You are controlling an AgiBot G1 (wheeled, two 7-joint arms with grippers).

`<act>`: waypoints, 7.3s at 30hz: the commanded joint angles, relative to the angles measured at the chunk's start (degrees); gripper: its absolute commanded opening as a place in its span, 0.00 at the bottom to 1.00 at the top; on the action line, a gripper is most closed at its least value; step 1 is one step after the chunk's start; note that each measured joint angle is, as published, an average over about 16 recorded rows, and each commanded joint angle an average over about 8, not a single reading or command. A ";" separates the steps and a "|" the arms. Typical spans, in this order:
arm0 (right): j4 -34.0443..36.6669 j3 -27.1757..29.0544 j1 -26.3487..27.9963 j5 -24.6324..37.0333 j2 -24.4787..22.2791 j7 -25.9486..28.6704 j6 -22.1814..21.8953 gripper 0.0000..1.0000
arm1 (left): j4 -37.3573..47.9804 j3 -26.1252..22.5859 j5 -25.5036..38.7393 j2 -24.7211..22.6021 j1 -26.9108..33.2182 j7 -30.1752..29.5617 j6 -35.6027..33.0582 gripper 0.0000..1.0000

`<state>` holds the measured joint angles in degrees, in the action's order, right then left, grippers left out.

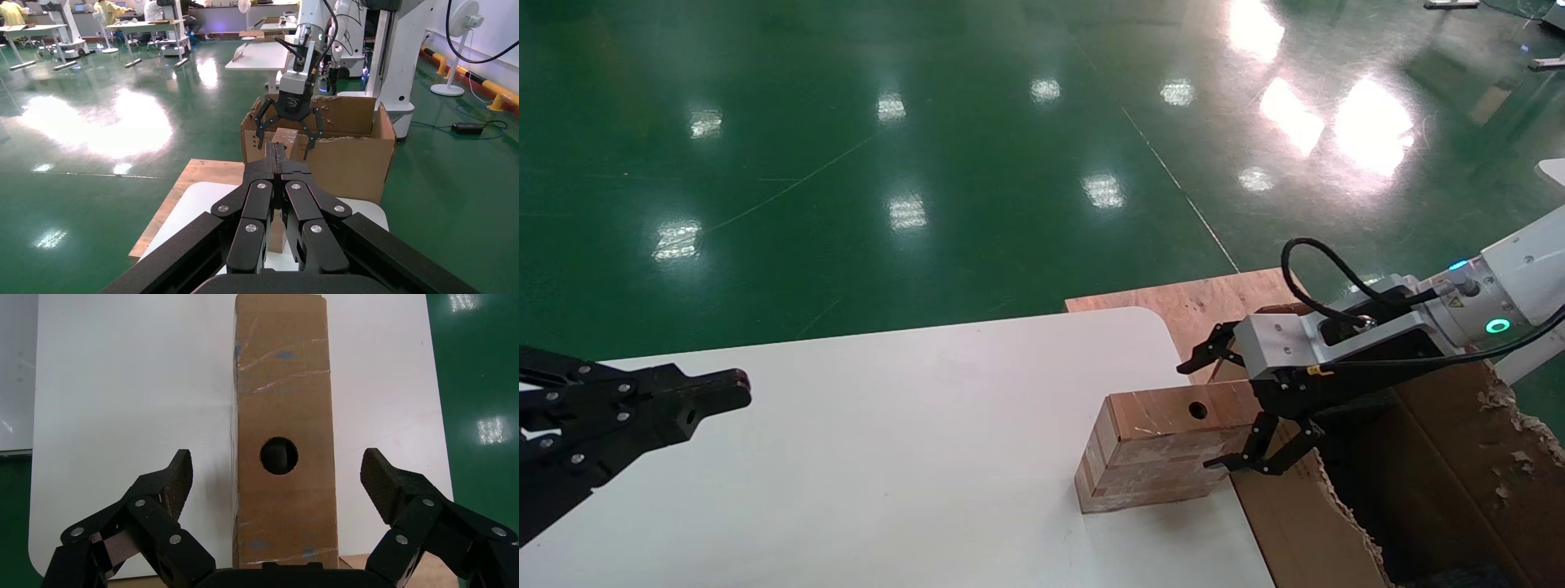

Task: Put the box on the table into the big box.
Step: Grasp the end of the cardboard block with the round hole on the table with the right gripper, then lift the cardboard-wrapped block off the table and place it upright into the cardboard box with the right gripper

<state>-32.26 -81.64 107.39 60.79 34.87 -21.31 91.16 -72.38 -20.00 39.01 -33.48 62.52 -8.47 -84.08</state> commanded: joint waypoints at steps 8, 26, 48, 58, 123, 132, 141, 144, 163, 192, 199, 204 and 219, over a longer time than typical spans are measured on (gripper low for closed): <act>-0.33 0.40 -0.27 0.25 -0.15 0.14 0.01 0.00 | 0.00 0.00 0.00 0.00 0.00 0.00 0.00 1.00; -0.56 0.70 -0.48 0.44 -0.26 0.22 0.05 0.00 | 0.00 0.00 0.00 0.00 0.00 0.00 0.00 1.00; -3.84 -0.72 1.92 -2.39 -1.63 7.28 0.07 0.00 | 0.01 -0.01 0.00 0.00 0.01 0.00 0.00 1.00; -16.23 -4.35 15.85 -6.92 -9.12 20.03 0.33 0.00 | 0.01 -0.02 0.00 0.00 0.01 0.01 0.00 1.00; -29.02 -20.43 46.36 17.49 -57.80 49.50 -20.64 0.00 | 0.01 -0.06 -0.03 0.02 0.02 0.03 0.02 1.00; -27.83 -23.39 46.90 18.55 -58.99 50.09 -23.78 0.00 | 0.01 -0.07 -0.04 0.02 0.02 0.03 0.02 1.00; -25.90 -25.20 47.58 18.21 -59.30 50.13 -24.39 0.00 | 0.01 -0.07 -0.04 0.02 0.03 0.04 0.02 1.00; -24.76 -26.52 48.15 17.75 -59.17 49.57 -24.36 0.00 | 0.01 -0.07 -0.04 0.02 0.03 0.04 0.02 1.00; -18.04 -37.37 53.04 15.50 -55.17 45.77 -26.67 0.00 | 0.01 -0.09 -0.05 0.03 0.03 0.04 0.03 1.00; -11.80 -56.41 56.15 1.75 -50.72 40.73 -33.41 0.00 | 0.01 -0.11 -0.07 0.03 0.03 0.05 0.03 1.00; -11.48 -60.85 56.17 -1.49 -49.58 40.09 -35.51 0.00 | 0.01 -0.11 -0.07 0.04 0.04 0.05 0.04 1.00; -11.85 -64.16 56.33 -3.79 -48.70 39.87 -37.41 0.00 | 0.01 -0.11 -0.07 0.04 0.04 0.06 0.04 1.00; -11.86 -71.79 55.97 -10.43 -46.28 38.25 -41.14 0.34 | 0.01 -0.12 -0.08 0.04 0.04 0.06 0.04 1.00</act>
<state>-44.16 -153.30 163.36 50.56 -11.38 17.02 50.09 -72.36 -20.12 38.93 -33.43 62.55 -8.41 -84.03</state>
